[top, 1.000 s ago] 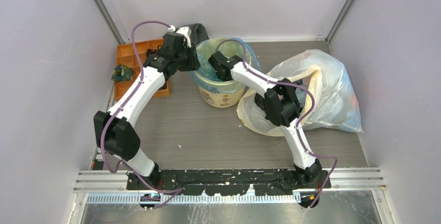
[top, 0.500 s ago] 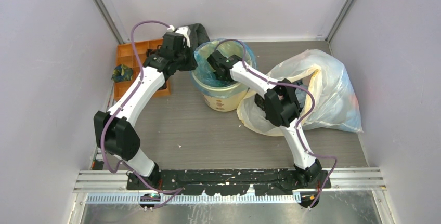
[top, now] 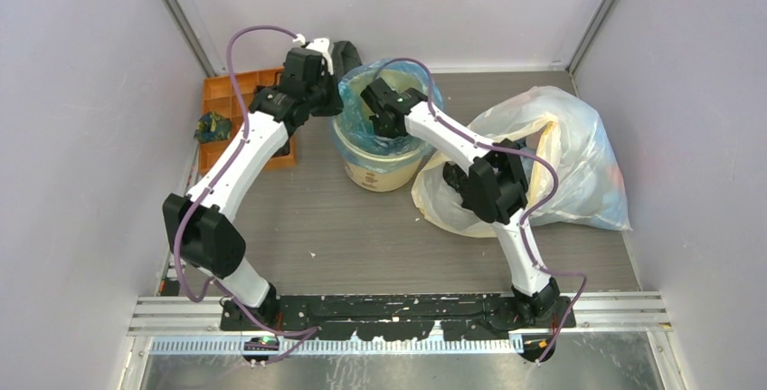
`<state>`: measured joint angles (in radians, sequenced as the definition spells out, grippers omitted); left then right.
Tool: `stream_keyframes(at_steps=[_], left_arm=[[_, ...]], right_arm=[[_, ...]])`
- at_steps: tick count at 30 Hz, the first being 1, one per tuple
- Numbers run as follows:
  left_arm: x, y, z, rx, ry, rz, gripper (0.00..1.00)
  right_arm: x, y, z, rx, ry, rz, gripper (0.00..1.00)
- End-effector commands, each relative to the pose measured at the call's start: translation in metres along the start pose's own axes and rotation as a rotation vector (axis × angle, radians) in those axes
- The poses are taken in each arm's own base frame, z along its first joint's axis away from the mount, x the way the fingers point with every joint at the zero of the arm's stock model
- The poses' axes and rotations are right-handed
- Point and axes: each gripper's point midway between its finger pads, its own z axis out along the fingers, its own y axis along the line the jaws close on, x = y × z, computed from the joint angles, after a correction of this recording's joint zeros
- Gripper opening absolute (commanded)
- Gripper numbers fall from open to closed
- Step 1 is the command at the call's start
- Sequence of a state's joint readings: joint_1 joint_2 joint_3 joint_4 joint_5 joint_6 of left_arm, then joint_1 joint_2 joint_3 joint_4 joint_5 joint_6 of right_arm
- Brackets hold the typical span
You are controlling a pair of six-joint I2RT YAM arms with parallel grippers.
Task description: Put the trash bags into the trash bin
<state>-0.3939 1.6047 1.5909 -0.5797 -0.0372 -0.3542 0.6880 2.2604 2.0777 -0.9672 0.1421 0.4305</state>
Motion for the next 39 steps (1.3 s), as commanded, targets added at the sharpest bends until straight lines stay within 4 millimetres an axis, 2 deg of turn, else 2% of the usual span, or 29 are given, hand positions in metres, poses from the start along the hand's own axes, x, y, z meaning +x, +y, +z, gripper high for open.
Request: stream_keyframes(at_steps=[1,9,17,27,39], left_arm=[[-0.028,-0.010,-0.012,0.017,-0.068,0.022,0.01],[-0.022,0.000,-0.006,-0.032,-0.053,0.011,0.01],[-0.019,-0.006,-0.002,0.000,-0.054,-0.004,0.00],[-0.018,-0.011,-0.001,0.031,-0.054,-0.008,0.01],[-0.016,-0.013,-0.003,0.045,-0.054,-0.016,0.00]], right_arm=[[-0.035,0.017,-0.048,-0.091,-0.122,0.047,0.01],[-0.030,0.022,-0.049,-0.103,-0.115,0.042,0.01],[-0.017,0.028,-0.028,-0.124,-0.068,0.026,0.01],[-0.022,0.028,-0.017,-0.069,-0.071,0.032,0.01],[-0.035,0.027,-0.018,-0.038,-0.131,0.149,0.01]])
